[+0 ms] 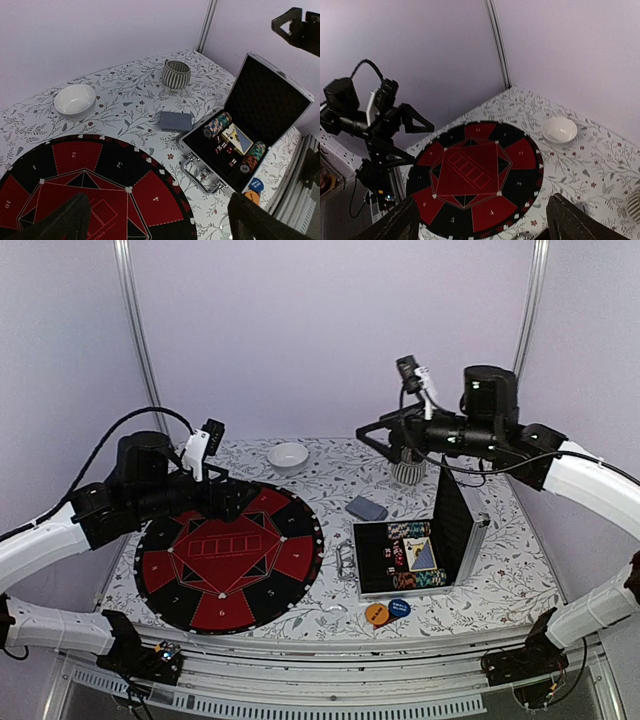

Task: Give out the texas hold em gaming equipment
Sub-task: Pick up the dealer button from the center of the board.

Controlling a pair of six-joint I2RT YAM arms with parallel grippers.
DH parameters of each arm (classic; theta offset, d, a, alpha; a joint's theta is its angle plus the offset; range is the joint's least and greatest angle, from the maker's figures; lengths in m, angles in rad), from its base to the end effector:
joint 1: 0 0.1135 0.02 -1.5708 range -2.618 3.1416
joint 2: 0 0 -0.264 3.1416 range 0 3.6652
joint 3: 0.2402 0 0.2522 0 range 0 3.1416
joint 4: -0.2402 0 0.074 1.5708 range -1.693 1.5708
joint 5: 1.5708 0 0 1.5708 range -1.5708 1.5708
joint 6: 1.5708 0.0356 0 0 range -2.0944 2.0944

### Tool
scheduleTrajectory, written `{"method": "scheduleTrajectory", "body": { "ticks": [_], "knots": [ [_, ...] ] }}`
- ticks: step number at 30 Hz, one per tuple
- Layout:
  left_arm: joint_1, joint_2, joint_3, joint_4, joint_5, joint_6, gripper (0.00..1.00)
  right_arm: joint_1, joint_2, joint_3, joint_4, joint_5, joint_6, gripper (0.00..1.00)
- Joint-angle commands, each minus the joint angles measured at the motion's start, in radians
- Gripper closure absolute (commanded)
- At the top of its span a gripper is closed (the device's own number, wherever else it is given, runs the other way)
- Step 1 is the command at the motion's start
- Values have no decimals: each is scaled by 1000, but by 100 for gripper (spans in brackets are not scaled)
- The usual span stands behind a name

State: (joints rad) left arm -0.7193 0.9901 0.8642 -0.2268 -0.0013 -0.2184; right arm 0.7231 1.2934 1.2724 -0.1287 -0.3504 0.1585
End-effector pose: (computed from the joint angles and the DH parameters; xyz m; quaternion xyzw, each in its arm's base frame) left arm 0.1720 -0.1506 0.3251 0.2029 0.7947 -0.2580 0.5106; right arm 0.2169 0.2077 0.4062 -0.3171 0.6852 0.3935 0.5245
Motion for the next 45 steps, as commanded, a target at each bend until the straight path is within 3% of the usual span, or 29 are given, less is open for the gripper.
{"method": "scheduleTrajectory", "body": {
  "ticks": [1,10,14,18,25,35,40,45],
  "knots": [
    [-71,40,36,-78,14,-12,2,138,161,130,-365,267,-59,11],
    [-127,85,10,-135,56,-59,2,301,312,149,-614,340,44,16],
    [-273,151,27,-162,139,1,2,313,270,62,-575,233,62,13],
    [-445,316,118,-261,140,68,2,289,175,6,-528,258,91,8],
    [-565,716,355,-444,55,113,2,236,64,-54,-525,344,124,4],
    [-567,1023,589,-570,-33,148,2,226,-87,-153,-525,399,135,2],
    [-560,1094,635,-619,-17,155,3,226,-120,-185,-511,402,137,2],
    [-525,1118,659,-647,-5,140,12,226,-129,-194,-490,377,122,2]
  ]
}}
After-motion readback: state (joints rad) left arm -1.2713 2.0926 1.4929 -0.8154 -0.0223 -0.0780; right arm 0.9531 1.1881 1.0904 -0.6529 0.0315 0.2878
